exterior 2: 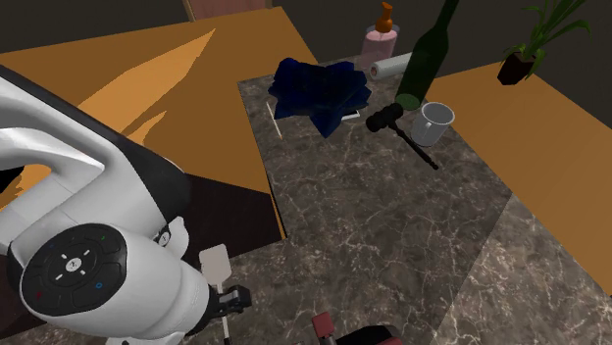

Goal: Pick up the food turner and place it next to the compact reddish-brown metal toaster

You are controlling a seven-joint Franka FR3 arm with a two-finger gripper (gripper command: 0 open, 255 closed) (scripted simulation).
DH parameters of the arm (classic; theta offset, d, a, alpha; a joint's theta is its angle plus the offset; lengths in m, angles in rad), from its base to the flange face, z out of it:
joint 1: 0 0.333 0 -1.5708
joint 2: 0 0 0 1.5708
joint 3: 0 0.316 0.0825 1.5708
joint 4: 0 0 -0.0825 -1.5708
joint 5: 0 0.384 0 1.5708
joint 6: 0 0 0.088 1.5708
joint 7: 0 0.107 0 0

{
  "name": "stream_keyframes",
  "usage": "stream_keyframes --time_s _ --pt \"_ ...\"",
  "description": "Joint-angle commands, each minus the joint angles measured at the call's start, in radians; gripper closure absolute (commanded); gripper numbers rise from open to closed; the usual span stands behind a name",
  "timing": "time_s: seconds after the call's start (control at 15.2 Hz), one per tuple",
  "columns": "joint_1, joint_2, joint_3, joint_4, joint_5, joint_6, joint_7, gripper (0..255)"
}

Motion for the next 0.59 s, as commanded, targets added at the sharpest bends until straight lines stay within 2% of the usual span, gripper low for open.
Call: stream_keyframes --time_s 0.0,0.07,0.53 --pt "0.004 -0.043 0.004 0.041 0.007 -0.086 -0.002 0" --pt "0.006 -0.06 0.006 0.059 0.01 -0.121 -0.002 0" --pt "0.006 -0.06 0.006 0.059 0.01 -0.121 -0.002 0"
